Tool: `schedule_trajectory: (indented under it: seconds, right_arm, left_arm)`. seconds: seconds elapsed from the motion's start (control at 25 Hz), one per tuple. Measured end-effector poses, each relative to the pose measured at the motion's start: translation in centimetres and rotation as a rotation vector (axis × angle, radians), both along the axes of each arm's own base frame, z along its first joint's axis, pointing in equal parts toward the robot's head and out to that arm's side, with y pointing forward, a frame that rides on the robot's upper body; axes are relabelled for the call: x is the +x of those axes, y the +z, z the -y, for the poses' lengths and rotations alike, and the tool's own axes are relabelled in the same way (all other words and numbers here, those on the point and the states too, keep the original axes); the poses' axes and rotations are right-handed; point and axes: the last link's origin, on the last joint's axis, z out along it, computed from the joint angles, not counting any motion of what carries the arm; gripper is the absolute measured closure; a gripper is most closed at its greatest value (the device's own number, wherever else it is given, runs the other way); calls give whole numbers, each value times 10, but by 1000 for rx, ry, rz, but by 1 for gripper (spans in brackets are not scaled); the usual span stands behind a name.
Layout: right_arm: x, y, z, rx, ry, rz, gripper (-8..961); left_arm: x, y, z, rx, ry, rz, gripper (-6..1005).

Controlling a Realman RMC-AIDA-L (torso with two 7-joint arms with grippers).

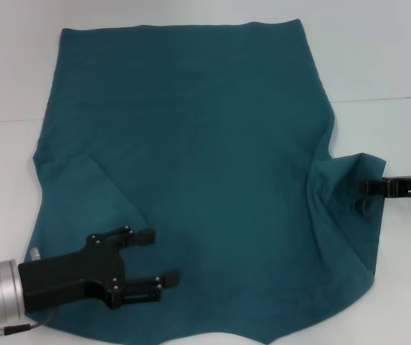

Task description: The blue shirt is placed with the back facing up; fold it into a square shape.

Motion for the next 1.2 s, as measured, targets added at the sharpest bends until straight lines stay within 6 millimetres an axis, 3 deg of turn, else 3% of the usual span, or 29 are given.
schedule_trajectory:
  seconds: [0.08,0.52,0.72,0.92,1.2]
  right_arm:
    - [0,0,1,-4,1,0,368]
    - [3,5,5,-11,-9,-12,825]
    - [7,12,9,-11,-18,-40,947]
    - [15,22,20,-7,-34,-52,947]
    - [33,52,42,34,-73,-90,947]
  left_arm:
    - [0,0,0,1,1,0,93]
    - [0,0,0,0,1,1,93]
    - [-1,0,1,0,4,1,94]
    - [-2,0,2,-1,9,2,94]
    - [-2,-1,3,-7,10,8,92]
